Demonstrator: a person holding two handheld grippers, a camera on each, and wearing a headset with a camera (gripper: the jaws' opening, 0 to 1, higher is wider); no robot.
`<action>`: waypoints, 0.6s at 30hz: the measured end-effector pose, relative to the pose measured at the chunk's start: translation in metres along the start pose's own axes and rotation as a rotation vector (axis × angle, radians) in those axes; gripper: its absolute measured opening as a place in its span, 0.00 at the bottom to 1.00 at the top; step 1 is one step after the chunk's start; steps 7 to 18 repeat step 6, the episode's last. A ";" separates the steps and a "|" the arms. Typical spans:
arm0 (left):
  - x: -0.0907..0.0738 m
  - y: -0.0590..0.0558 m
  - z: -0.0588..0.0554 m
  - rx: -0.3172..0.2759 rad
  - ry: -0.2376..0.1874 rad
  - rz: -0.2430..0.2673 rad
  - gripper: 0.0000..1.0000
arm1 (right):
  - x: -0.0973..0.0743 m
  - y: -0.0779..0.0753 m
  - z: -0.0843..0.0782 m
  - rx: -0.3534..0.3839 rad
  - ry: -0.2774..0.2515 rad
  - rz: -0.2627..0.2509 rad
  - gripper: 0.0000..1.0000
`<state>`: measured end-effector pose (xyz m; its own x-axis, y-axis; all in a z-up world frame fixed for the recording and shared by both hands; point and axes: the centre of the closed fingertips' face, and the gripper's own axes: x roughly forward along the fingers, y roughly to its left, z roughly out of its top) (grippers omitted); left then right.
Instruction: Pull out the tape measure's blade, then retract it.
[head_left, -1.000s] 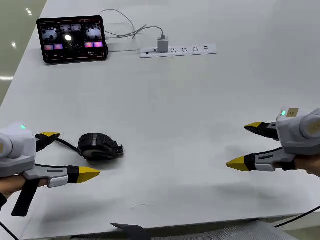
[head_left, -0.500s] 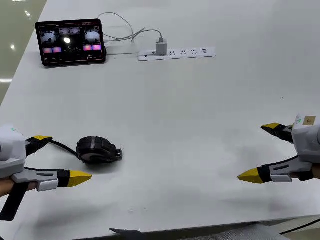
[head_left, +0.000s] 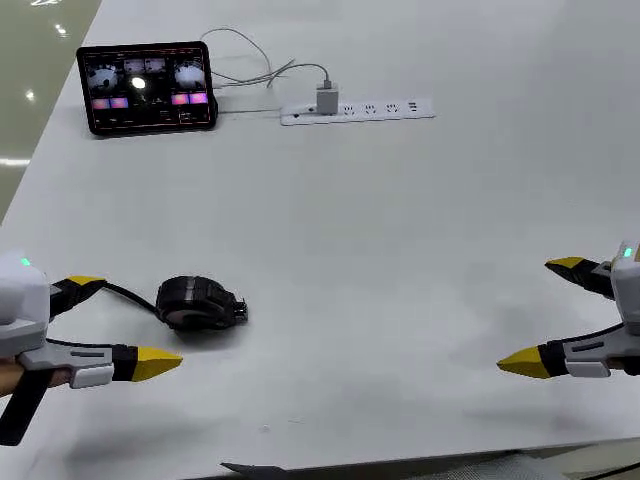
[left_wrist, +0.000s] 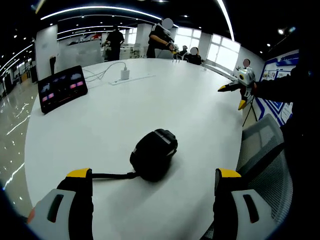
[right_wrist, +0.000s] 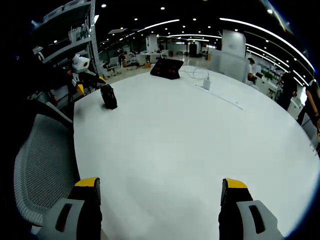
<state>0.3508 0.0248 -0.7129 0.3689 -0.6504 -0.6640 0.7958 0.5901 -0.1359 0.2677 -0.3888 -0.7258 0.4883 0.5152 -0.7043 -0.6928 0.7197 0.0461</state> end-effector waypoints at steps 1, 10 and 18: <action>0.000 0.001 0.000 0.005 -0.002 0.001 0.99 | 0.000 0.000 0.000 0.002 -0.001 0.001 0.99; 0.001 0.002 0.003 0.008 -0.005 0.001 0.99 | 0.001 0.002 0.000 0.003 0.001 0.005 0.99; 0.001 0.002 0.003 0.008 -0.005 0.001 0.99 | 0.001 0.002 0.000 0.003 0.001 0.005 0.99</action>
